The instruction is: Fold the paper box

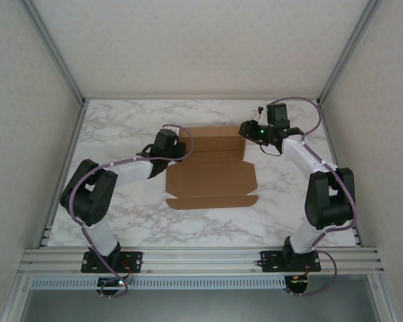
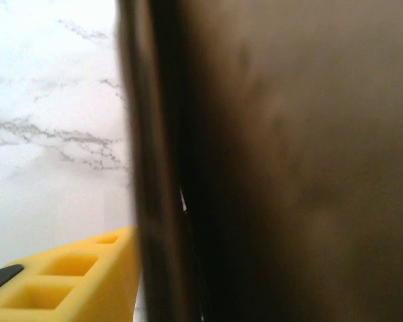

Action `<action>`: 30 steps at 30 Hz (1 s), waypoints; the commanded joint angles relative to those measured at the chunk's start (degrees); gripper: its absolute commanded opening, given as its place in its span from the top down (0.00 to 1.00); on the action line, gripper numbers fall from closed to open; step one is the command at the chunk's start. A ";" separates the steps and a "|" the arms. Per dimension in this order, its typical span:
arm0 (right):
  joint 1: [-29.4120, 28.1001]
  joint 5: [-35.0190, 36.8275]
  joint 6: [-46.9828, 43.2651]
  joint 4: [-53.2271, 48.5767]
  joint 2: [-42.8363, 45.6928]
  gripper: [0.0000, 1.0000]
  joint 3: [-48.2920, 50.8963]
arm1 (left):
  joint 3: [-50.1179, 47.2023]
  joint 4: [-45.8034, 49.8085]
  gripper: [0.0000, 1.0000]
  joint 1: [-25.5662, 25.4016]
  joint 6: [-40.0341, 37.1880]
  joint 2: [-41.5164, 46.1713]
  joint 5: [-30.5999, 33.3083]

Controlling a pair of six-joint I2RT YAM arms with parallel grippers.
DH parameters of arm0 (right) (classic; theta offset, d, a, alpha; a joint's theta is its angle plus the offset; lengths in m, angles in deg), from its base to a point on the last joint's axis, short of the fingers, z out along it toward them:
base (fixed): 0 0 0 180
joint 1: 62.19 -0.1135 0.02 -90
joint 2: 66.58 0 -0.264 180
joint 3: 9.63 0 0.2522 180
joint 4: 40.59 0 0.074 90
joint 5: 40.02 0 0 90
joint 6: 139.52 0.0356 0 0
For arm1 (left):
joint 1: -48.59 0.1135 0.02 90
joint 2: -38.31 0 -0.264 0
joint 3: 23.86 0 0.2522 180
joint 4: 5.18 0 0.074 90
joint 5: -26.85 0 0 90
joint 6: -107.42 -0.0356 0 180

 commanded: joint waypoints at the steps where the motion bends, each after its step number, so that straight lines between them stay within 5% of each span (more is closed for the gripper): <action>1: -1.00 -0.85 0.65 -4.87 -0.93 0.62 2.47 | -1.42 -0.80 0.50 -0.30 1.28 -1.12 1.24; 9: -1.16 -3.26 2.69 -3.71 -0.84 0.62 2.54 | -1.45 -2.43 0.58 -0.33 2.48 -2.35 5.79; 22: -1.12 -6.73 9.65 1.78 -1.03 0.63 4.67 | -12.18 -23.88 0.41 0.09 5.28 3.87 7.45; 30: -1.15 -7.61 12.23 3.96 -0.92 0.63 5.74 | -16.43 -33.27 0.61 1.33 6.42 4.50 5.12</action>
